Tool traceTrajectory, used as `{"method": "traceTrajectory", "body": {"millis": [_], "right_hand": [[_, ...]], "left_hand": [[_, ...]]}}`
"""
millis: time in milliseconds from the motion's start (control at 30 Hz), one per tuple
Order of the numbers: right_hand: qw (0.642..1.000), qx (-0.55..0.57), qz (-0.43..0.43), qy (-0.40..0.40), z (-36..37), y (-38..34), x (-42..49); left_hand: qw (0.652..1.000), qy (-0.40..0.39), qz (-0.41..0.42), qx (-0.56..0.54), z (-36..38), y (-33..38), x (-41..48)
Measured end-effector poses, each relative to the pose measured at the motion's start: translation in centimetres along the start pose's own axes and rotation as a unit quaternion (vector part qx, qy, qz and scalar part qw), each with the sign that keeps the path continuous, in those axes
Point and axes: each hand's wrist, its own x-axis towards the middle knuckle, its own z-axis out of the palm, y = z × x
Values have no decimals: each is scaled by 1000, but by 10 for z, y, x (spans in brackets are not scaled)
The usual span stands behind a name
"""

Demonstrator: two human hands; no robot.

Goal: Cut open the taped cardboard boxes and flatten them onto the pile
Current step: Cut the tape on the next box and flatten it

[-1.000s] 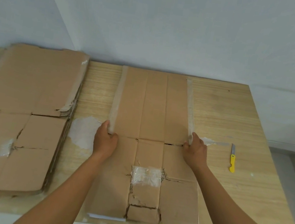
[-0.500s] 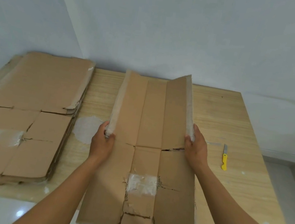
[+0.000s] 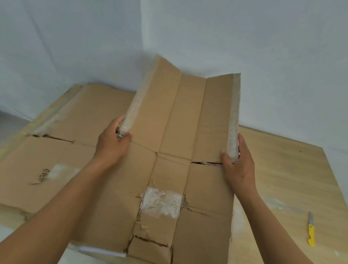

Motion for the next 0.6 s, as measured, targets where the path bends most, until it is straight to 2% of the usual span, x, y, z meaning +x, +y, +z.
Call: {"method": "traceTrajectory", "body": {"millis": [300,600], "right_hand": [[998,-3,-27,-50,151,-71,24],[996,-19,53,-63,259,-80,13]], "left_hand": [[998,13,-47,39,-118,-79,82],[995,-1,-86,53,-155,-160,134]]}}
